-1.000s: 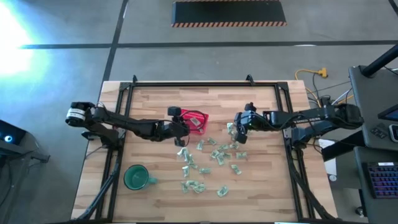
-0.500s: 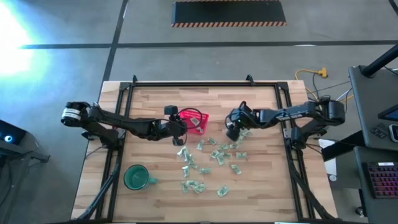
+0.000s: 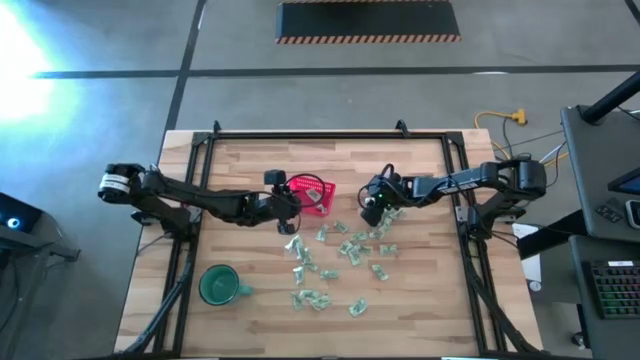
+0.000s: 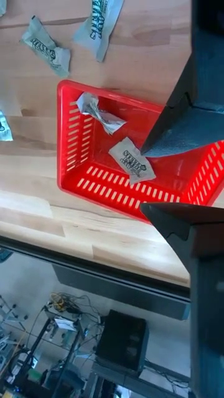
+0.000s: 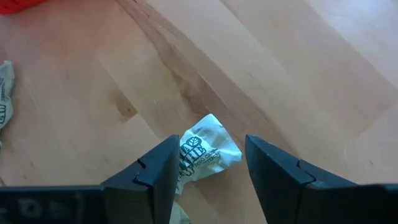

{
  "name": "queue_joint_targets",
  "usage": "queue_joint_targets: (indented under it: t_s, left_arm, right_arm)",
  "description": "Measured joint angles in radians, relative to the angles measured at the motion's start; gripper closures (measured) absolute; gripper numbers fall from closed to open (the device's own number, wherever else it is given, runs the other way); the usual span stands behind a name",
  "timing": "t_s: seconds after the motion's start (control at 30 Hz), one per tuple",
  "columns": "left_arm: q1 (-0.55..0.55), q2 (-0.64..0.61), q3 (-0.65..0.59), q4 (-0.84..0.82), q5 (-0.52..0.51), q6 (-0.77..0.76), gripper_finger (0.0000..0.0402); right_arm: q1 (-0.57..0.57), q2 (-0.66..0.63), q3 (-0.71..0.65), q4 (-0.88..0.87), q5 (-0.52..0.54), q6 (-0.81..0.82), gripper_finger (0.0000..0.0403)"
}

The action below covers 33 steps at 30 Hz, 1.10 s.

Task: Pick and place items into bin
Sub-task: Put the stevia packet into the red bin

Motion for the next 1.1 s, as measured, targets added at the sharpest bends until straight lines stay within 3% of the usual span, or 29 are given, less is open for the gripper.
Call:
queue_joint_targets:
  t_s: [0.47,0.87,1.1]
  left_arm:
    - [0.0,0.0,0.0,0.0,0.0,0.0,0.0288]
    - [0.0,0.0,-0.006,0.001,0.0,0.001,0.0288]
    - [0.0,0.0,-0.006,0.001,0.0,0.001,0.0288]
  right_arm:
    - [0.004,0.009,-0.004,-0.01,-0.045,0.019,0.0276]
    - [0.018,0.056,-0.002,-0.004,-0.037,0.01,0.0252]
    - [0.018,0.03,-0.005,-0.005,-0.045,-0.038,0.0324]
